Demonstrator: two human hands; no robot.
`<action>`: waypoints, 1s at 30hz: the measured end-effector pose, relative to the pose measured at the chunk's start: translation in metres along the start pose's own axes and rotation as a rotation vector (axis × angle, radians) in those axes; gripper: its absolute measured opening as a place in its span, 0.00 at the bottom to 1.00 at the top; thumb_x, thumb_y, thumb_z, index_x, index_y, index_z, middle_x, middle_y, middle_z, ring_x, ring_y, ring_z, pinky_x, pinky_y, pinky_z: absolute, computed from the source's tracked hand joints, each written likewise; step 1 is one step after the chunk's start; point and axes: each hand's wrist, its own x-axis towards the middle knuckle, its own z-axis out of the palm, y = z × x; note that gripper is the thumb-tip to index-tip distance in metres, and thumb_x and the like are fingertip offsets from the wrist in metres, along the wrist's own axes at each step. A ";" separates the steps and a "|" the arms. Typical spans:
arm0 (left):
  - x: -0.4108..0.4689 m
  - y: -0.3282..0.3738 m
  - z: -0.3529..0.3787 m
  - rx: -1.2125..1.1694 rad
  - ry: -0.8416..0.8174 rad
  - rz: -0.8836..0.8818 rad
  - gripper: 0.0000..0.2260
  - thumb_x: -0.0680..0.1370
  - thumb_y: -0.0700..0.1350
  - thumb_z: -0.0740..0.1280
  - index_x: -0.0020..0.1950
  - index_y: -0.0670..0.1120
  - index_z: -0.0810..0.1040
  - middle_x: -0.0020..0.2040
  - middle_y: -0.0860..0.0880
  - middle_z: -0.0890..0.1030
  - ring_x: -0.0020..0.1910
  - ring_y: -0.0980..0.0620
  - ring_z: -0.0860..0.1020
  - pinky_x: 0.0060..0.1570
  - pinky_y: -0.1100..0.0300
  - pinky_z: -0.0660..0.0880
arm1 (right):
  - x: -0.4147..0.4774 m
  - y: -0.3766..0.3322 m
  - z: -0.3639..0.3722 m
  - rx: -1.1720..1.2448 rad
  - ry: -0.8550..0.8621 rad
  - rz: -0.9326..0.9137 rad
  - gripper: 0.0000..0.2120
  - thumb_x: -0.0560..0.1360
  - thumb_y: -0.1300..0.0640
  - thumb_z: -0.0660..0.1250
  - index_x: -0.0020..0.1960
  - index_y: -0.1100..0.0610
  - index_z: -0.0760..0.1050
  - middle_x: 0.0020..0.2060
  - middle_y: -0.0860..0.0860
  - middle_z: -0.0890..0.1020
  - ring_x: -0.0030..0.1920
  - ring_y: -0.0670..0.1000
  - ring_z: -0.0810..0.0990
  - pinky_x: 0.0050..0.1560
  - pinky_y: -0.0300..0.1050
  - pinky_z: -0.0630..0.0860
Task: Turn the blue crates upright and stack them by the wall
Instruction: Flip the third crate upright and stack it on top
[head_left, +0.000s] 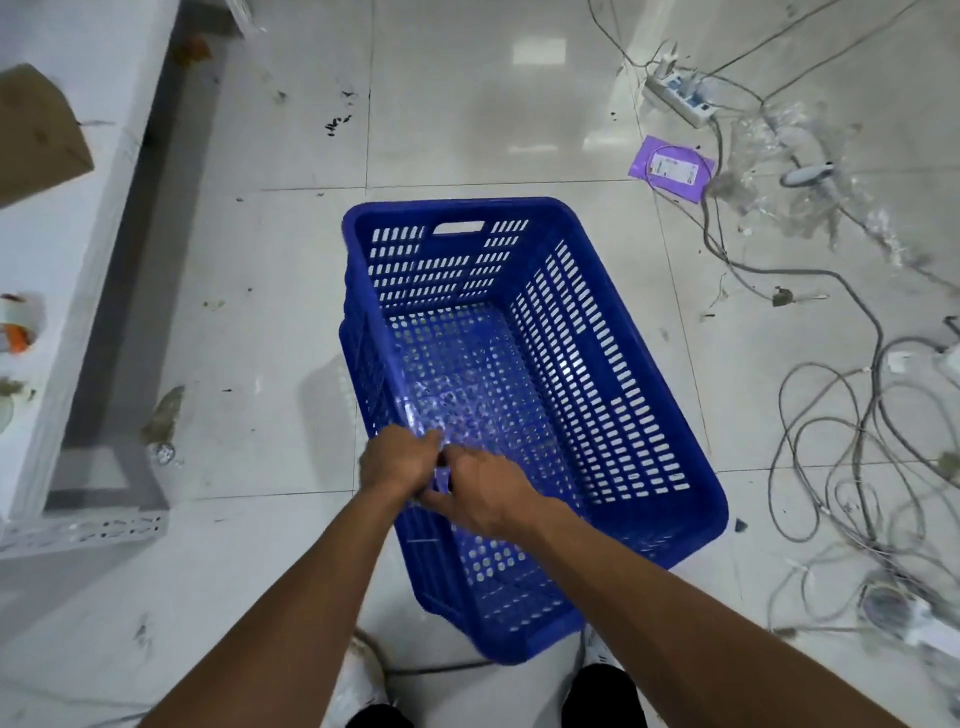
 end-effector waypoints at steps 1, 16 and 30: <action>0.006 -0.010 -0.003 -0.021 -0.007 -0.033 0.22 0.73 0.60 0.68 0.51 0.41 0.81 0.52 0.42 0.84 0.48 0.40 0.83 0.51 0.54 0.80 | 0.002 0.004 -0.001 -0.007 -0.043 -0.002 0.30 0.77 0.37 0.62 0.69 0.57 0.69 0.65 0.57 0.77 0.63 0.59 0.77 0.59 0.51 0.72; 0.087 -0.088 -0.041 -0.156 0.000 -0.191 0.10 0.77 0.46 0.69 0.55 0.43 0.80 0.53 0.42 0.84 0.49 0.40 0.83 0.54 0.45 0.82 | 0.053 0.147 -0.028 -0.171 0.136 0.257 0.29 0.78 0.41 0.64 0.69 0.60 0.64 0.66 0.58 0.69 0.64 0.61 0.72 0.60 0.55 0.73; 0.112 -0.106 -0.023 -0.095 0.118 -0.203 0.17 0.80 0.46 0.63 0.69 0.44 0.72 0.62 0.42 0.80 0.57 0.39 0.79 0.54 0.49 0.76 | 0.106 0.169 -0.056 -0.036 0.481 0.440 0.17 0.77 0.56 0.64 0.62 0.64 0.69 0.58 0.60 0.73 0.53 0.61 0.76 0.46 0.52 0.73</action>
